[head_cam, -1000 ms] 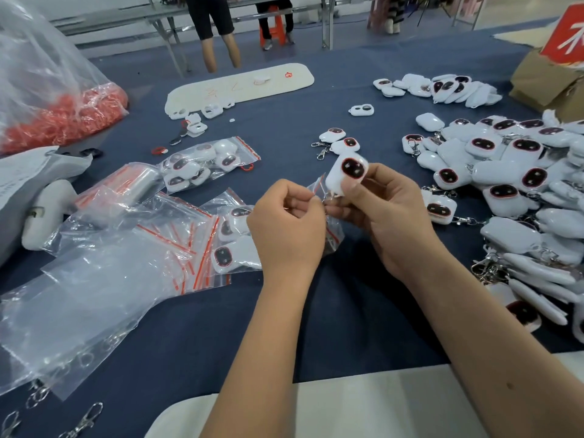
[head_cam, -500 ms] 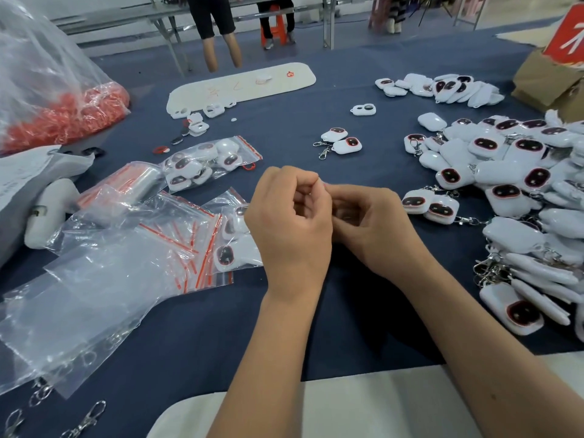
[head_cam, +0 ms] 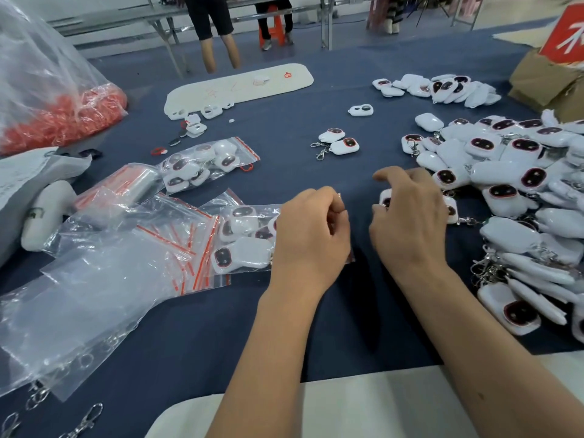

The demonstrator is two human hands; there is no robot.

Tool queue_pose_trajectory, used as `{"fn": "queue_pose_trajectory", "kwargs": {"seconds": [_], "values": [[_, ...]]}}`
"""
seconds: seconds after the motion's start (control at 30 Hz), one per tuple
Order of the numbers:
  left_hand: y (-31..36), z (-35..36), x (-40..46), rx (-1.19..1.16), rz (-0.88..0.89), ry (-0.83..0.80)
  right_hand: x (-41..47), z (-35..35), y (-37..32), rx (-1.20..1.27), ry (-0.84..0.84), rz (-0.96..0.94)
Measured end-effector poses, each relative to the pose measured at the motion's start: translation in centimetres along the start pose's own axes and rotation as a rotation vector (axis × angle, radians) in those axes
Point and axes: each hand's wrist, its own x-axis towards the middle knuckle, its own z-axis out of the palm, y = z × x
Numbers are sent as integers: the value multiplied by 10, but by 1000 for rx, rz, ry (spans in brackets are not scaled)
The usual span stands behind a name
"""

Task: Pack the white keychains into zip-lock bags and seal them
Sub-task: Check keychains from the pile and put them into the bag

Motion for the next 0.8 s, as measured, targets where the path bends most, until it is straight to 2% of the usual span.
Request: {"fn": "queue_pose_trajectory", "kwargs": {"seconds": [0.1, 0.27, 0.33, 0.5, 0.67, 0.8], "values": [[0, 1, 0, 26, -44, 31, -2, 0, -7, 283, 58, -120], [-2, -7, 3, -141, -169, 251, -3, 5, -13, 766, -42, 5], [-3, -9, 5, -195, -183, 275, -2, 6, -11, 905, -109, 10], [1, -12, 6, -181, -76, 224, 0, 11, -8, 1091, -298, -1], [-1, -12, 6, -250, -194, 204, 4, 11, -6, 1243, -219, 153], [2, -8, 5, -289, -228, 132, 5, 8, -5, 1263, -223, 178]]}}
